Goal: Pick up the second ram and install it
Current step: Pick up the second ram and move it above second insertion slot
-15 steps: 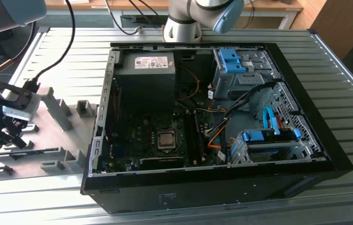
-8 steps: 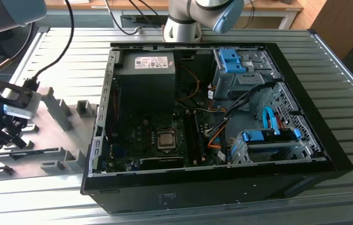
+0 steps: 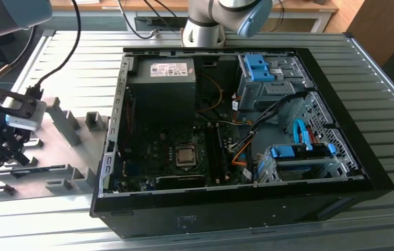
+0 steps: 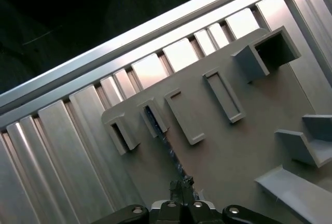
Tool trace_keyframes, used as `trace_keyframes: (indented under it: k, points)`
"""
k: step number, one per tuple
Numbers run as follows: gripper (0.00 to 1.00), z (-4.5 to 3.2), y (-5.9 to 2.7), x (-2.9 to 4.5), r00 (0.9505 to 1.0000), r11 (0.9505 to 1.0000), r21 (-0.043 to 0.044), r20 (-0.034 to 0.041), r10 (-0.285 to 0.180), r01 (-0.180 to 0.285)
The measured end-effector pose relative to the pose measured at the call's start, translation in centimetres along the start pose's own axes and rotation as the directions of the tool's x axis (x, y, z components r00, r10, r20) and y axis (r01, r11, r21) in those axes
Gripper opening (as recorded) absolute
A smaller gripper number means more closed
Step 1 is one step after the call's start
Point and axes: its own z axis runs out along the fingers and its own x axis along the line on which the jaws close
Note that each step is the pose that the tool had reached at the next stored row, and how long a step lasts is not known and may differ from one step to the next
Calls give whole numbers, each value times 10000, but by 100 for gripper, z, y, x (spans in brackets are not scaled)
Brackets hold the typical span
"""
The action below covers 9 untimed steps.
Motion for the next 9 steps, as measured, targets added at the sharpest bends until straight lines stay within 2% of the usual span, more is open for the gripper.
trace_keyframes:
  k: [9]
  points:
    - [11,0,0,0,9974,9974,2,-22,-726,726]
